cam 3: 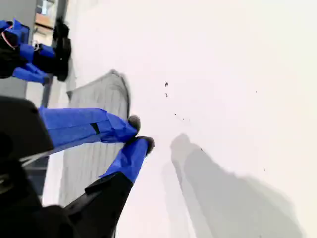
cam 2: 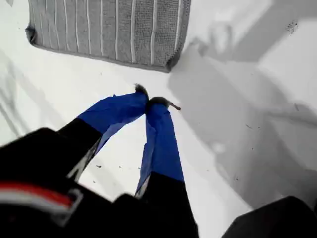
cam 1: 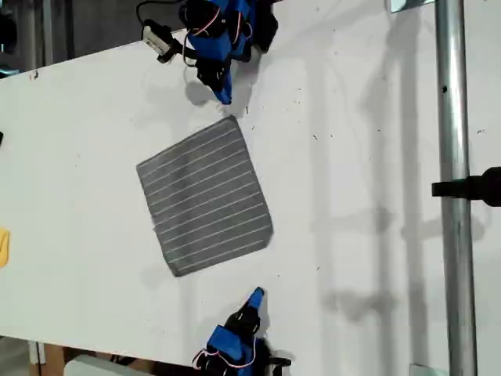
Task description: Grasp corners of a towel and fold twice.
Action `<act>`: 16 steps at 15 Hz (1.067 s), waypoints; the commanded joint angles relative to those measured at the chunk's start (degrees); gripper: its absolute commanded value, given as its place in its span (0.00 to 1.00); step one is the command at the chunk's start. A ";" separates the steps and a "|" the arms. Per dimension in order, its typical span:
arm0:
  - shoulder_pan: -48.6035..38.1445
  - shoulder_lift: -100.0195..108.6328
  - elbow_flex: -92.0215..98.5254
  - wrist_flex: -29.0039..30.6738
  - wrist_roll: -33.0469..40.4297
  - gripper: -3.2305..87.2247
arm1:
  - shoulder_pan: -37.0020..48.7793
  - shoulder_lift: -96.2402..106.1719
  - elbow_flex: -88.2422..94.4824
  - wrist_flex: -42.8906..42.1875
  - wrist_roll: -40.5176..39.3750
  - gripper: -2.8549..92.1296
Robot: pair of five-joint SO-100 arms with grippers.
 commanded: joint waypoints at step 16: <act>-10.63 -36.56 -34.89 -4.04 -41.84 0.00 | -7.38 -35.42 -39.81 -1.67 -11.87 0.03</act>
